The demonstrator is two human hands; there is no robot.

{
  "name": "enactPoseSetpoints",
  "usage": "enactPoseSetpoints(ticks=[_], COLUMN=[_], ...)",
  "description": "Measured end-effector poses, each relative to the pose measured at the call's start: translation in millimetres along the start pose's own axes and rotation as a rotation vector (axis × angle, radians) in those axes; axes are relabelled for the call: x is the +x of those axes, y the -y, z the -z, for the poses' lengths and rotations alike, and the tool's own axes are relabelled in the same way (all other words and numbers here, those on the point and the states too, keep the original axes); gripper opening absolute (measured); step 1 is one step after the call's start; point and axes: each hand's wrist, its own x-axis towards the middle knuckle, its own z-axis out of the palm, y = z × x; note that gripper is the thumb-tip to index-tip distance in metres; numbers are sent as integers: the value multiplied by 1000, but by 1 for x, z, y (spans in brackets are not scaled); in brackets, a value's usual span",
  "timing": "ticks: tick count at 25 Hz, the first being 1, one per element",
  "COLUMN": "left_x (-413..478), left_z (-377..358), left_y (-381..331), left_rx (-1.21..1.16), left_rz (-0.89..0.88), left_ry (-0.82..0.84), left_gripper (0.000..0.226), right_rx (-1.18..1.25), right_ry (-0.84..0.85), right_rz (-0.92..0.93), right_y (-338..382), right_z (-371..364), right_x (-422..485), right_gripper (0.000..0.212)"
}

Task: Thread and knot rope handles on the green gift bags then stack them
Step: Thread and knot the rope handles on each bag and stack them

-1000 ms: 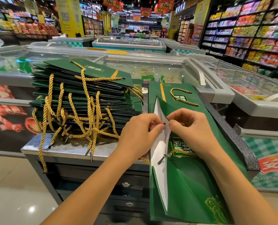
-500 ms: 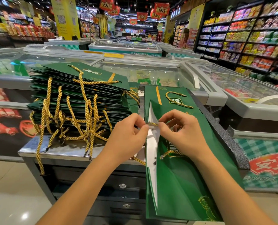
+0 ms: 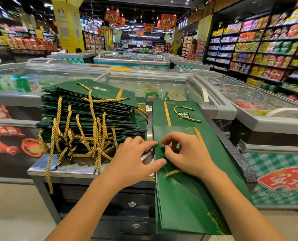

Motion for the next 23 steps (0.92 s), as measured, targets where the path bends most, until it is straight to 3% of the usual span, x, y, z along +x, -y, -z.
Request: enactPoseSetpoints(ticks=[3, 5, 7, 12, 19, 23], left_x=[1, 2, 2, 2, 1, 1], left_z=[0, 0, 0, 1, 0, -1], left_y=[0, 0, 1, 0, -2, -1], left_rx=[45, 60, 60, 40, 18, 9], left_rz=[22, 22, 22, 33, 25, 14], left_ry=[29, 39, 34, 38, 13, -11], left_gripper=[89, 88, 88, 81, 70, 67], right_rx=[-110, -237, -257, -85, 324, 369], right_ry=[212, 274, 253, 166, 34, 1], right_rz=[-122, -182, -204, -266, -488, -496], right_y=[-1, -4, -6, -13, -18, -11], right_z=[22, 36, 39, 39, 48, 57], right_x=[4, 3, -3, -14, -17, -21], right_gripper=[26, 21, 11, 11, 20, 23])
